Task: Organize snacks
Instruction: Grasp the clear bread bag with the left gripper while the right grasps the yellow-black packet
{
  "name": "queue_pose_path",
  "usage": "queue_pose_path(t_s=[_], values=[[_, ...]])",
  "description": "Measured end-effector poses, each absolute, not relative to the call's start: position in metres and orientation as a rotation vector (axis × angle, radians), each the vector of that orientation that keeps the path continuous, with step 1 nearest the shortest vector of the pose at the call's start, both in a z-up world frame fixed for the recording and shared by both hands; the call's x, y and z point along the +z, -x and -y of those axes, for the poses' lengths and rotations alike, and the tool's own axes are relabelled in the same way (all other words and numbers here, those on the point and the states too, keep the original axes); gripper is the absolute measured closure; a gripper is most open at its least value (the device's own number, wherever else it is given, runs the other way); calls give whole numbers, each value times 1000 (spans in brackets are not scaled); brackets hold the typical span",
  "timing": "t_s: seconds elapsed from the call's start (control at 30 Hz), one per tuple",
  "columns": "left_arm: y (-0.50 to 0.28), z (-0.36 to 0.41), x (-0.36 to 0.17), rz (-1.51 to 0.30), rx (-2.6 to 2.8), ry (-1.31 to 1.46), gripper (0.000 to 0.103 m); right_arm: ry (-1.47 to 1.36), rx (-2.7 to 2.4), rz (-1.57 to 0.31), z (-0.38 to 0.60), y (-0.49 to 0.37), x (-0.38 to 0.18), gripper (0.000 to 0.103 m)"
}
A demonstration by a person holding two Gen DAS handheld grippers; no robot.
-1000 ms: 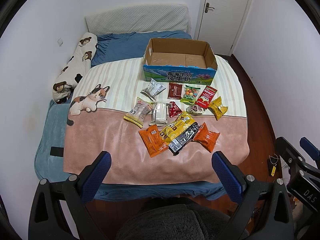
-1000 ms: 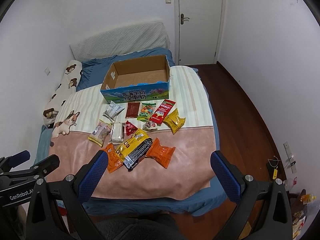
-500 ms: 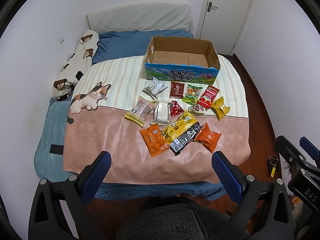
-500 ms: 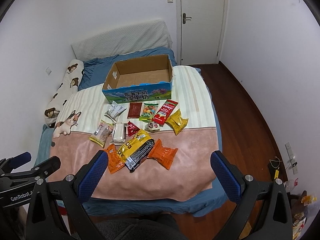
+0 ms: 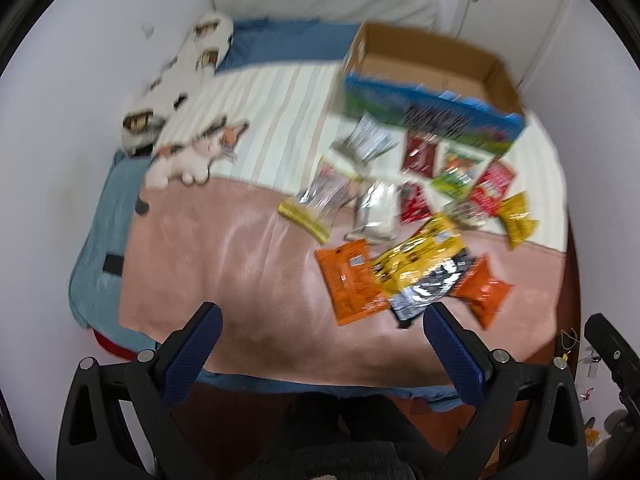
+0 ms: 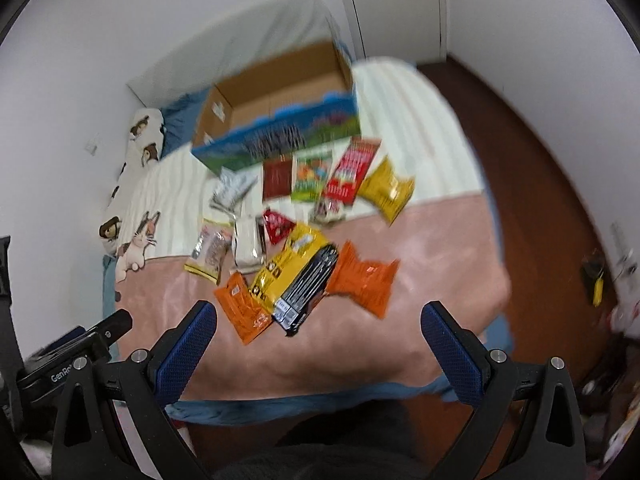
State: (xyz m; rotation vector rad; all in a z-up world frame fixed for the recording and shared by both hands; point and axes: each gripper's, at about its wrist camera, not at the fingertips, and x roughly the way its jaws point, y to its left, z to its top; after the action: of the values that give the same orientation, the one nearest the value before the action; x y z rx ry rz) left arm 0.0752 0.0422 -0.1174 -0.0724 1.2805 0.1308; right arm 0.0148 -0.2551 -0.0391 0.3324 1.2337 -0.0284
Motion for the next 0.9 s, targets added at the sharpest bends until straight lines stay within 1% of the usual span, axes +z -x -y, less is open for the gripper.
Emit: queue_pose_path(t_s=[0.17,0.3,0.53,0.6,0.77,0.8,0.9], values=[[-104,-55,-185,-1434,137,131,0,-432,-57,-1362,247,-57,-128,0],[-124,-64,-228,-1514,159,162,0,-500,-110,-1434,231,-92,-192,0],[-163,-86,-264,-1503,192,97,0,-543,-229,-1589,199,-132,-275,0],[-175,-91,-268,-1483,193,53,0,-559,-266,-1611,193,-141,-292,0],[-203,-91,-274,-1463,129,-83,0,-470,-366,-1632,175,-164,-317,0],[-209,-88,-274,-1456,112,-107,0,-415,-351,-1646,169,-168,-319,1],[-220,-80,-275,-1437,48,-174,0,-289,-278,-1649,157,-174,-321,8]])
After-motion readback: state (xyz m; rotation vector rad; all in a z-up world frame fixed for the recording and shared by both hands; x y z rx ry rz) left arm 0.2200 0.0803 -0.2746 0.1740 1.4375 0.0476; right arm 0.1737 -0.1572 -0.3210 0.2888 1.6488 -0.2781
